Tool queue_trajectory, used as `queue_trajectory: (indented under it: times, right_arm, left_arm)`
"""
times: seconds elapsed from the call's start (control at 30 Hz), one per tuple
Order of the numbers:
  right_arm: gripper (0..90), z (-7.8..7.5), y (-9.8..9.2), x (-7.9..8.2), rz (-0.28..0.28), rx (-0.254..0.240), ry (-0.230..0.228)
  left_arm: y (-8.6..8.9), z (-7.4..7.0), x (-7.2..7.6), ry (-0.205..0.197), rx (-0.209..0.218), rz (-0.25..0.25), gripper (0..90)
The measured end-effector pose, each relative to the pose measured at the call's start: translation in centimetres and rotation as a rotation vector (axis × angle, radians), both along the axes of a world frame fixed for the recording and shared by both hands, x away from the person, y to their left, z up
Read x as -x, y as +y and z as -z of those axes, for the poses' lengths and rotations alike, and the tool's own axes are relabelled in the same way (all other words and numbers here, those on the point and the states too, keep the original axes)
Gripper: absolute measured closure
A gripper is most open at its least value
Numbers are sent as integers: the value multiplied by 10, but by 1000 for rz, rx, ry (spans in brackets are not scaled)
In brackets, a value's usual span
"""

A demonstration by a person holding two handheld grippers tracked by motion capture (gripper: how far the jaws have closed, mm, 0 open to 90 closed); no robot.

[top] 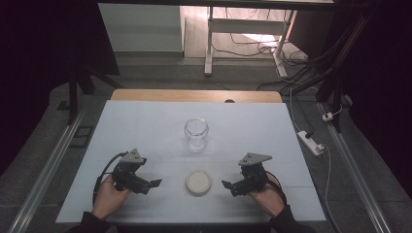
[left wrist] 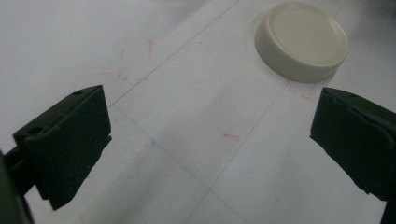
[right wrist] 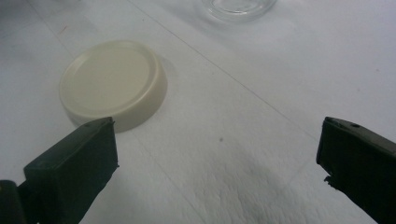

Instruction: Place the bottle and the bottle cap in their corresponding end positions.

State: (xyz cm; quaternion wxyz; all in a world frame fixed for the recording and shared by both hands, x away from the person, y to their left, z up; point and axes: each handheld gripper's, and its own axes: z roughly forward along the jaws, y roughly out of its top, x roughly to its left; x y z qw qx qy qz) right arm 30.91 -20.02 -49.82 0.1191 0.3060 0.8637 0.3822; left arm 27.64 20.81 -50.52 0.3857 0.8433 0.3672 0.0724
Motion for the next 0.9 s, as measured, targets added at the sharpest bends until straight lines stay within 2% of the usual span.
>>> queue_trajectory:
  times: [0.4, 0.53, 0.73, 0.9]
  right_arm:
    - [0, -1, -23, 15, 39, 11, -2]
    - [0, -2, -32, 20, 58, 14, -5]
    - [0, -1, -45, 28, 89, 11, -1]
    - [0, -1, -56, 34, 122, 6, 0]
  left_arm:
    - [22, 2, 25, 4, 19, -64, 0]
    - [29, 3, 33, 4, 17, -82, 0]
    - [43, 5, 45, 1, 43, -120, 0]
    - [54, 7, 56, 3, 48, -151, 0]
